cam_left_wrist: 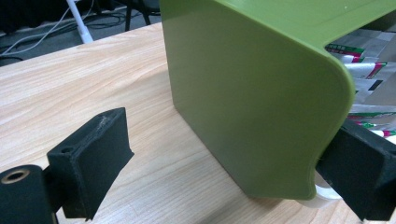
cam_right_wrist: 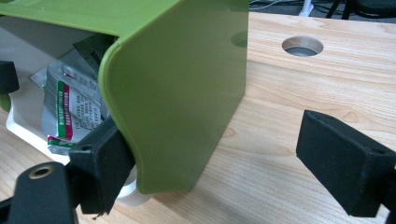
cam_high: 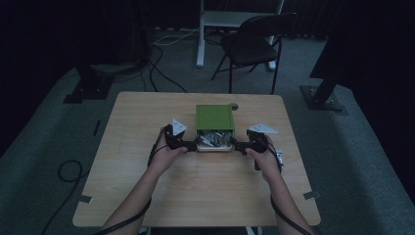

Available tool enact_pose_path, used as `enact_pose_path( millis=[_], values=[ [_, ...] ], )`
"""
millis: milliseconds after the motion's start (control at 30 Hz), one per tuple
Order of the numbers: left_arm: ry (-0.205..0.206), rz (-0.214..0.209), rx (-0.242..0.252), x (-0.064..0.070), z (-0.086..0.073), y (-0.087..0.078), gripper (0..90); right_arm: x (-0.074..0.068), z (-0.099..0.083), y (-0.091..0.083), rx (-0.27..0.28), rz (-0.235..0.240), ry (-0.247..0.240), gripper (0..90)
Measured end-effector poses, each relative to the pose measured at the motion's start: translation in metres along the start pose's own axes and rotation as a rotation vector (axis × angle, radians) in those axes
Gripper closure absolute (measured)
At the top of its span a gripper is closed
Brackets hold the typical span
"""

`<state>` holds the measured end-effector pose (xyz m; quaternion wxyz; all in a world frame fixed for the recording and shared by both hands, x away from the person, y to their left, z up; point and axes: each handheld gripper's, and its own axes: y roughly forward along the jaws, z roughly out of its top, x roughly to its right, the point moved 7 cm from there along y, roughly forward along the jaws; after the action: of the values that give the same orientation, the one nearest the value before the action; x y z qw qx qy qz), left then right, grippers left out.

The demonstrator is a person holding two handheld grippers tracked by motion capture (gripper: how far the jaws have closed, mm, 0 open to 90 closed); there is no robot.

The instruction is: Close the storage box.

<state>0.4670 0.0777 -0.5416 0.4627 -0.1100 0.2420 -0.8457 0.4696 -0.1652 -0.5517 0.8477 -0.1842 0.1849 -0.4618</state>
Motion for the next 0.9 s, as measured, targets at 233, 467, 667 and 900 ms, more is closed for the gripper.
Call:
enact_pose_path(
  millis=[233,467,667,900],
  values=[
    [0.001,-0.017,0.006,0.004,0.000,0.000,7.9,-0.005,0.002,-0.002,0.023,0.018,-0.003,13.9],
    [-0.001,-0.055,0.037,0.014,0.007,-0.007,7.9,-0.011,0.005,-0.007,0.052,0.030,0.003,13.8],
    [-0.017,-0.060,0.055,0.019,0.009,-0.017,7.9,-0.012,0.005,-0.012,0.067,0.031,-0.007,13.7],
    [-0.020,-0.051,0.067,0.019,0.006,-0.022,7.8,-0.011,0.002,-0.017,0.052,0.027,-0.023,13.7]
  ],
)
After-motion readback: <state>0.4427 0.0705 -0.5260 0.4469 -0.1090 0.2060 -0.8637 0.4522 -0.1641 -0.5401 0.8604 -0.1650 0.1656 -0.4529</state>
